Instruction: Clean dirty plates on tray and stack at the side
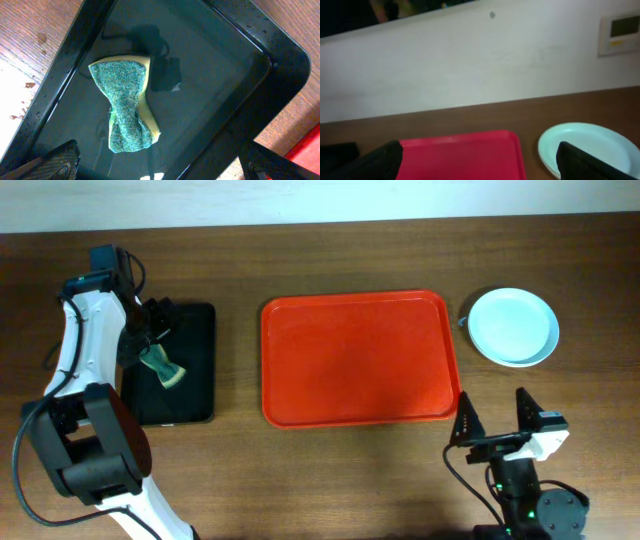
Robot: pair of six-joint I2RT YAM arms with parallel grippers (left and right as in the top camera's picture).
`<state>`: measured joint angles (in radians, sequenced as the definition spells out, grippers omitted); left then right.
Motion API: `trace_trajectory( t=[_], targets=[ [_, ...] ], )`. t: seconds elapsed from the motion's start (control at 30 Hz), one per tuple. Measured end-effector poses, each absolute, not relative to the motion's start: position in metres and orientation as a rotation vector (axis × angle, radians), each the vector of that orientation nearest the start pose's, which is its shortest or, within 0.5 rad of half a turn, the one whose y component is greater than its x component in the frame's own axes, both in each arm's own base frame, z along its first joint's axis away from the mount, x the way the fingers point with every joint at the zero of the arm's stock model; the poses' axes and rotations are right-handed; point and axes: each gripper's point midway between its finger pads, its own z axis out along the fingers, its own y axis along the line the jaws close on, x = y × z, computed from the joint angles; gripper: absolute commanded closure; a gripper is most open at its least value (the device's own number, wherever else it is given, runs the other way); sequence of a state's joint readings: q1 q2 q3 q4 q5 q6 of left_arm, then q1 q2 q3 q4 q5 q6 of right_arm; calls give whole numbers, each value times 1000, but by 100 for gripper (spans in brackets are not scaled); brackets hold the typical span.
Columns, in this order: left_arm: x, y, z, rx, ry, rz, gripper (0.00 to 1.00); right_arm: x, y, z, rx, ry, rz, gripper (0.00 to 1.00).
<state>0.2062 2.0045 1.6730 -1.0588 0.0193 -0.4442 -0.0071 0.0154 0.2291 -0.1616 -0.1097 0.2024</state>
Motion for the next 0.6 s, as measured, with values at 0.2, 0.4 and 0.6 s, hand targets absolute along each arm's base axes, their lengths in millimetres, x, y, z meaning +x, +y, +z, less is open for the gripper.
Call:
trace_trajectory(
  t=[0.2,0.4,0.6],
  targets=[
    [418,84,88,-945,2810,-60,1,239,12,219,91,1503,206,2],
    [418,84,88,-945,2810,-60,1,246,9,195,95,1497,182,2],
    [418,84,88,-945,2810,-61,1,247,7,173,83,1584,136,2]
  ],
)
